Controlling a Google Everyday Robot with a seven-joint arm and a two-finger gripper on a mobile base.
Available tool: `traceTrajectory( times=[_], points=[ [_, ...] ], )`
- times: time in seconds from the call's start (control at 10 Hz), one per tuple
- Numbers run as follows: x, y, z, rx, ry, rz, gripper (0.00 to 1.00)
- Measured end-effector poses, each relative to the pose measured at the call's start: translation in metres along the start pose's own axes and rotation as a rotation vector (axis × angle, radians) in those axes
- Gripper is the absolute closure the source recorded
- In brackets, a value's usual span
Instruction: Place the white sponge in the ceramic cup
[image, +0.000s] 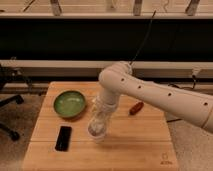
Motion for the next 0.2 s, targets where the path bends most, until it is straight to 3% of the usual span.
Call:
traceTrajectory(
  times=[0.2],
  points=[
    [0.0008,0.0004,-0.0007,0.011,-0.003,0.000,0.53]
  ],
)
